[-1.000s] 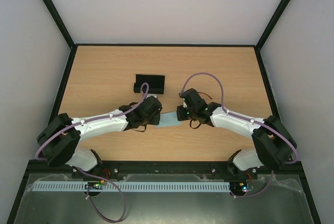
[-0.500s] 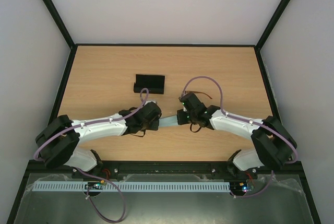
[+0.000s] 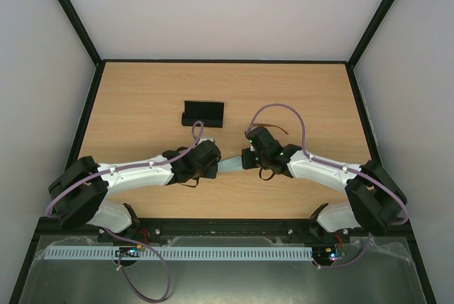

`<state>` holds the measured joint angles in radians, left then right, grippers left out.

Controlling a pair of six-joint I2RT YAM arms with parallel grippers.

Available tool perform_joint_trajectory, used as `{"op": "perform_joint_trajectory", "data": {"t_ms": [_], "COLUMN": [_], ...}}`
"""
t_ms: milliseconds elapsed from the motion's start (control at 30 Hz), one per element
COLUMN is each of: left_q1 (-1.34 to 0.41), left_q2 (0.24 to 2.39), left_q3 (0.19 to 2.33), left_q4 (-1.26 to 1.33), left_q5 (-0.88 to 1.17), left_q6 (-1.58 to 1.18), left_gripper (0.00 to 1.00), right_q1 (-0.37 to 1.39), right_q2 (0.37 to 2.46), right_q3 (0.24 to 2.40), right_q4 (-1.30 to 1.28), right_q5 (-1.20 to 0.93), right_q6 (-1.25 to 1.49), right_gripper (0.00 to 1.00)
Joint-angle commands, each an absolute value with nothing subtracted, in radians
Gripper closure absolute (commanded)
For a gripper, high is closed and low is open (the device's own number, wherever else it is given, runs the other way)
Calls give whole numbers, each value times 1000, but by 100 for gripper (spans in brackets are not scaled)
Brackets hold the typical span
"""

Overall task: Organize the sunglasses
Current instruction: Fold the glasses cleaning cloth at the center of the board.

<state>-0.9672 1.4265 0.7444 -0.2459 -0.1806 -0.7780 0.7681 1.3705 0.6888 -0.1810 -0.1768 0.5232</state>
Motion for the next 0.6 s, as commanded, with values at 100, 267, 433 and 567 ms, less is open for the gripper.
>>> {"op": "perform_joint_trajectory", "data": {"t_ms": [100,267,433,567], "left_q1": [-980,-982,-988,-995], "left_q2": [1414,1410,1410,1411], "left_q3": [734,736,737,735], "left_q4": [-249,-256,-261,-262], "left_q5": [-193,-193,-192,-195], "left_q6": [-791,-792,-793,-798], "left_gripper": [98,98,98,98], "right_q1": [776,776,777,778], "right_q2": [1350,1346,1335,1327], "right_q3": [679,661,645,640], "right_q4": [-176,-168,-163,-164], "right_q5": [-148,-155,-154,-155], "right_q6": [528,530,533,535], "right_gripper": [99,99,99,99]}}
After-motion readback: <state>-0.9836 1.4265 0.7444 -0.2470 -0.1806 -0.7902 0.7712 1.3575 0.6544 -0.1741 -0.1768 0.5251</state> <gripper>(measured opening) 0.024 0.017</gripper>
